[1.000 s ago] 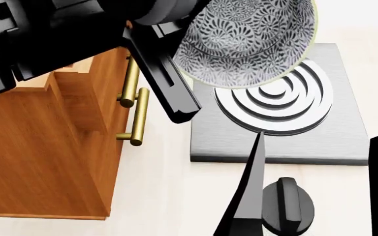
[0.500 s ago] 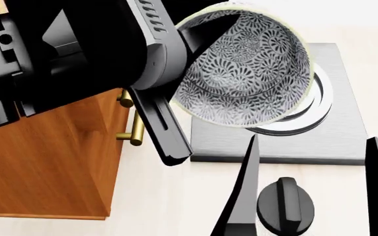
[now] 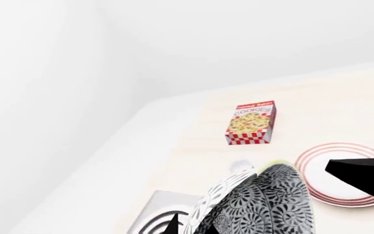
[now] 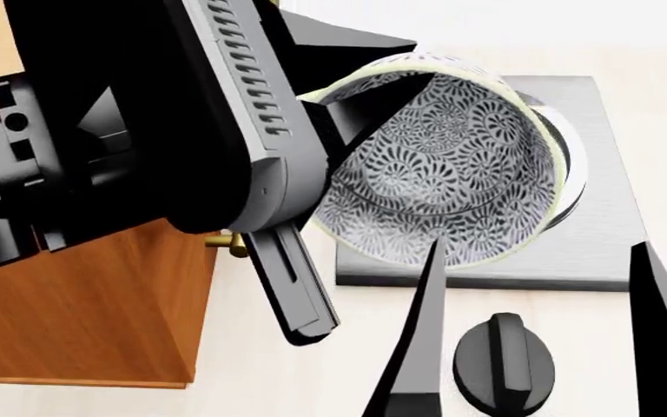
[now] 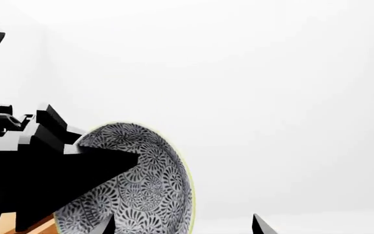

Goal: Pick the akita bowl on the wooden cabinet and place it on the plate.

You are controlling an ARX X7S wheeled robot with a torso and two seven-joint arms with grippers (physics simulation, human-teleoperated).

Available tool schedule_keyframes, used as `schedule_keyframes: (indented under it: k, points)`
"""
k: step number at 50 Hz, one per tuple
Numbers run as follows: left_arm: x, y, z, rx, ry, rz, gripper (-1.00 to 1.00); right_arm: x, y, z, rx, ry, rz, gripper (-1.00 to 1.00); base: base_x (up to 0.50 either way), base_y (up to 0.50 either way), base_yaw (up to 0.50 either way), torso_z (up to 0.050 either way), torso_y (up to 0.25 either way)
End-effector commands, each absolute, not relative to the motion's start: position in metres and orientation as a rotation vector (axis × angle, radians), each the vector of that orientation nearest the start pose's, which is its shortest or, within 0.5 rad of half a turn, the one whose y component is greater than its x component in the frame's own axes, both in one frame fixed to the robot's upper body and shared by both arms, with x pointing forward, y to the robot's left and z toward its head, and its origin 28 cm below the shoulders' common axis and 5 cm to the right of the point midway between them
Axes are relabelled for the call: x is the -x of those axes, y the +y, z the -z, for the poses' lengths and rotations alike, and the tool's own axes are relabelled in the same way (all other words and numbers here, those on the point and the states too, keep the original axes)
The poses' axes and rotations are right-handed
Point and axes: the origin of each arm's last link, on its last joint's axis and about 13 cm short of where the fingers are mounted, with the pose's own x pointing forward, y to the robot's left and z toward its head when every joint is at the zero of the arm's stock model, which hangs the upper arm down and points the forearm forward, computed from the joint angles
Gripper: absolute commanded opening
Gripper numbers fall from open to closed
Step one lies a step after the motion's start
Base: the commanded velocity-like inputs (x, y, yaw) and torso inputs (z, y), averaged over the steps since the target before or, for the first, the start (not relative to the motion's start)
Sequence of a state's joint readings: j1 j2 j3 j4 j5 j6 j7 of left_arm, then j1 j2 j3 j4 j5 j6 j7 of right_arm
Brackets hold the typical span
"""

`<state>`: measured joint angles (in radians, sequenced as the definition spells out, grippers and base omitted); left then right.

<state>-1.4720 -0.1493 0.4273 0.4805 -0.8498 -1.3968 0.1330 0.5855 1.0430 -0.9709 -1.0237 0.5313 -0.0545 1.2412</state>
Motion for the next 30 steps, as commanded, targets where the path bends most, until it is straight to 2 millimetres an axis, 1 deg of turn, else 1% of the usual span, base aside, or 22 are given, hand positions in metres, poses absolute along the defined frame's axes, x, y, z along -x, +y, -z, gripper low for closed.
schedule_keyframes:
  k: [1,6,13,18,23,30]
  points:
    - [-0.238,0.137,-0.366,-0.514,-0.273,0.98,-1.0,-0.135,-0.095,-0.205,-0.1,-0.594,-0.052,1.0,0.0,0.0,0.0,0.015,0.0]
    - [-0.235,0.14,-0.367,-0.499,-0.283,0.971,-1.0,-0.137,-0.096,-0.203,-0.101,-0.585,-0.041,1.0,0.0,0.0,0.0,0.0,0.0]
    - [-0.229,0.14,-0.366,-0.496,-0.29,0.986,-1.0,-0.14,-0.097,-0.2,-0.102,-0.572,-0.036,1.0,0.0,0.0,0.0,0.0,0.0]
    - [-0.228,0.14,-0.368,-0.493,-0.294,0.986,-1.0,-0.141,-0.096,-0.199,-0.101,-0.563,-0.041,1.0,0.0,0.0,0.0,0.0,0.0]
    - [-0.229,0.136,-0.363,-0.495,-0.285,1.001,-1.0,-0.14,-0.095,-0.199,-0.096,-0.558,-0.052,1.0,0.0,0.0,0.0,0.0,0.0]
    - [-0.227,0.135,-0.362,-0.495,-0.284,1.011,-1.0,-0.14,-0.094,-0.198,-0.094,-0.555,-0.056,1.0,0.0,0.0,0.0,0.0,0.001]
